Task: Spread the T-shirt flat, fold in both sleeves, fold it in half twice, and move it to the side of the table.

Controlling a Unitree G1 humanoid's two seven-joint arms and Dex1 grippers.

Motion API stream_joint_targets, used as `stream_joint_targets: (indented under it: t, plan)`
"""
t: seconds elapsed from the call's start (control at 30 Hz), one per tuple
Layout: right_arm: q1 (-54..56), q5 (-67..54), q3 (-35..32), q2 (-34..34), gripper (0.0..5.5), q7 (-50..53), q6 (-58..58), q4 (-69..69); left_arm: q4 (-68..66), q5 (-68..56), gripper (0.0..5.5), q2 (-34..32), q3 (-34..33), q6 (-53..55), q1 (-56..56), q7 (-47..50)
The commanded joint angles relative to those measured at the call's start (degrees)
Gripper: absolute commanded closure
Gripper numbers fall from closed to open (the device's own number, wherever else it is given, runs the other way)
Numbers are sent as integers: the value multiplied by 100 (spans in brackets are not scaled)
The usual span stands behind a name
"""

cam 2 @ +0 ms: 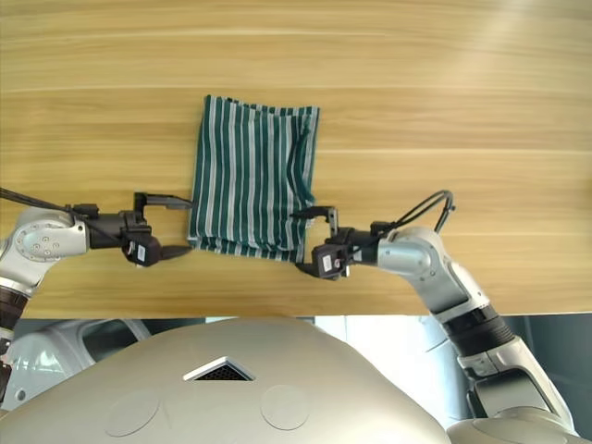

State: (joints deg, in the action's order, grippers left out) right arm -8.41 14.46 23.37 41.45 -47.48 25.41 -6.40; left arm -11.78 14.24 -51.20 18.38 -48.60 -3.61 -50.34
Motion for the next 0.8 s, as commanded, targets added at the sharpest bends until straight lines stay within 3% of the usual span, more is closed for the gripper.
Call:
stream_joint_targets:
  t: [0.03,0.27,0.6,0.8]
  plan:
    - [21,408,110,107,10,18,-157,367,-307,560,143,4,504,138,-243,-163]
    - [49,383,211,131,10,48,-145,423,-516,559,258,56,664,135,-88,-80]
    - [-3,319,376,221,216,-79,-125,399,-622,483,453,77,825,174,44,1]
    - [4,303,413,253,328,-90,-116,418,-528,372,530,72,886,227,49,-32]
